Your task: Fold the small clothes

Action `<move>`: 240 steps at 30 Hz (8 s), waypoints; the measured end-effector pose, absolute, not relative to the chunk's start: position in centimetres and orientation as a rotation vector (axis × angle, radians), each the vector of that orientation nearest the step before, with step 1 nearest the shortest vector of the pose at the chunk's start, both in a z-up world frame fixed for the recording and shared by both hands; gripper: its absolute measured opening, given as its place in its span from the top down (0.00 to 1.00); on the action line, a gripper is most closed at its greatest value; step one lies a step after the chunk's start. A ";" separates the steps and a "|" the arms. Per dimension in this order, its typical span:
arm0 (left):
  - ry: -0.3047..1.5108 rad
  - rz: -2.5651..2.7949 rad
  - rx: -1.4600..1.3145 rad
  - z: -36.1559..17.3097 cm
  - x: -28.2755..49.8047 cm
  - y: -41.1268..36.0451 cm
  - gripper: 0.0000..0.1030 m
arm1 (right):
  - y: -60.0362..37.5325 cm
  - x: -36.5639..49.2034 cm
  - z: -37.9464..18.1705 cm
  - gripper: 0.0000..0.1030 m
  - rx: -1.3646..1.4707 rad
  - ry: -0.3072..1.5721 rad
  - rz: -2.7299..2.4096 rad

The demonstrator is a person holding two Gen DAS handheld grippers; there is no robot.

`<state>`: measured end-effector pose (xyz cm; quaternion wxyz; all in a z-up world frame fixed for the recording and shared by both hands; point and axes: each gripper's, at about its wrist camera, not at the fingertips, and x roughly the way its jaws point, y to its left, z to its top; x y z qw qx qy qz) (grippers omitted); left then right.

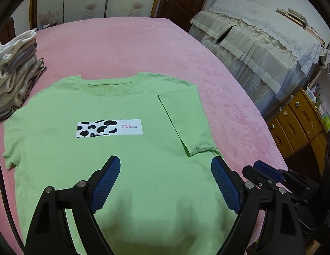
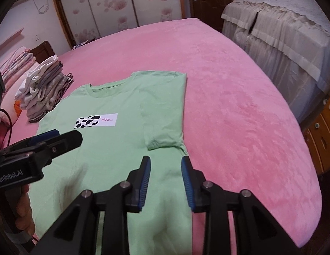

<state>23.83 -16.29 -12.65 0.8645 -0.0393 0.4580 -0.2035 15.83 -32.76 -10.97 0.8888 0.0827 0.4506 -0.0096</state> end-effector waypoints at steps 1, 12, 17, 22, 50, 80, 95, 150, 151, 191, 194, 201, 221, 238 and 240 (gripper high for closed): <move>0.956 -0.424 -0.075 -12.2 23.3 -16.1 0.15 | -32.6 15.2 -10.7 0.70 0.181 0.936 -0.025; 0.882 -0.422 -0.043 -8.2 17.6 -11.9 0.07 | -27.7 11.0 -7.2 0.64 0.158 0.910 -0.007; 0.859 -0.403 -0.118 -6.4 16.4 -7.6 0.01 | -24.0 11.0 -5.3 0.64 0.136 0.887 0.043; 0.812 -0.305 -0.139 -5.4 16.2 -2.4 0.01 | -19.8 11.6 -3.8 0.64 0.095 0.867 0.086; 0.796 0.330 -0.177 -14.3 23.8 25.1 0.01 | 6.6 24.5 -11.0 0.64 -0.191 0.889 0.417; 0.918 0.410 -0.339 -19.5 23.2 30.1 0.01 | 17.5 27.9 -19.4 0.96 -0.489 1.004 0.423; 0.903 0.310 -0.261 -17.8 24.7 25.2 0.01 | 0.4 28.8 -15.4 0.97 0.259 1.048 0.311; 1.045 -0.156 -0.210 -20.6 29.8 15.2 0.67 | -5.3 36.5 -18.0 0.74 0.248 1.106 0.429; 1.033 -0.155 -0.209 -20.0 30.2 15.4 0.67 | -5.7 37.1 -18.0 0.74 0.258 1.101 0.422; 1.001 -0.113 -0.082 -18.8 36.4 12.5 0.45 | -8.1 32.5 -14.8 0.74 0.282 1.026 0.419; 1.015 -0.140 -0.126 -18.9 32.5 13.2 0.45 | -7.1 30.0 -15.1 0.74 0.314 1.050 0.476; 1.044 -0.152 -0.100 -21.5 28.7 12.2 0.45 | -5.0 28.1 -17.5 0.74 0.359 1.090 0.523; 1.101 -0.157 -0.197 -24.3 29.3 12.8 0.85 | -2.3 28.9 -19.7 0.96 0.326 1.091 0.594; 1.115 -0.105 -0.174 -23.6 28.6 12.8 0.66 | -3.6 27.4 -19.4 0.99 0.248 1.136 0.469; 1.091 -0.088 -0.154 -22.6 27.9 12.6 0.44 | -4.0 26.7 -18.6 0.99 0.233 1.121 0.465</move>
